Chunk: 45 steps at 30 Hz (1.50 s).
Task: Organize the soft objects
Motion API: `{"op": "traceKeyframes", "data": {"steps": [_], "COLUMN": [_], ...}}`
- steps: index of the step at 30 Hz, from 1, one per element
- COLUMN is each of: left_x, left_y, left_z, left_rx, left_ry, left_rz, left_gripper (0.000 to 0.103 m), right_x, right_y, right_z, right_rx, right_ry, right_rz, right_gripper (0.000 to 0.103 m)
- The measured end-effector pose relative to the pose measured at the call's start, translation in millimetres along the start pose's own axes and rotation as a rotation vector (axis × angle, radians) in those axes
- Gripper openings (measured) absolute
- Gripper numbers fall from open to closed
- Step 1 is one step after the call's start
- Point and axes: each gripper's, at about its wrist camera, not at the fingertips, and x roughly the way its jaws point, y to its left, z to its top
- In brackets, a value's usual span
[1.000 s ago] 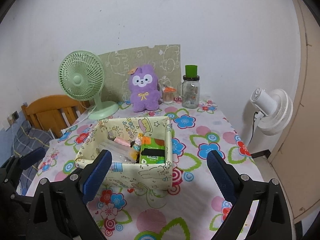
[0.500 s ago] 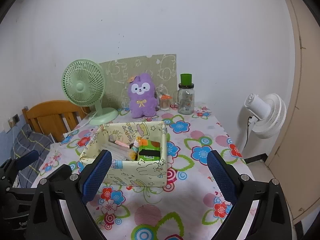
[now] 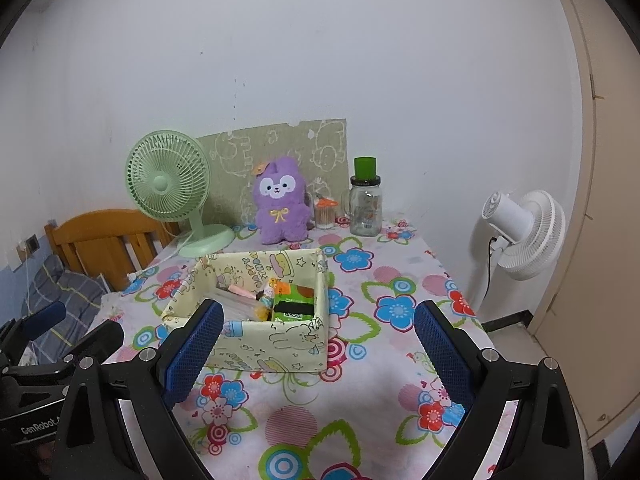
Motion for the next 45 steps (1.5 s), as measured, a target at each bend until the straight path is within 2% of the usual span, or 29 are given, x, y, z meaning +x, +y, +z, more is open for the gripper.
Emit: {"op": "traceKeyframes", "data": {"steps": [45], "left_x": [-1.8], "left_y": [-4.0], "left_z": [2.0], "left_rx": [0.018], "left_ry": [-0.016], "left_rz": [0.004], "left_gripper": [0.103], "right_x": [-3.2], "right_y": [2.7], "right_z": [0.7], "right_rx": [-0.008], "right_ry": [-0.014], "right_rz": [0.022], "right_gripper": [0.098]}}
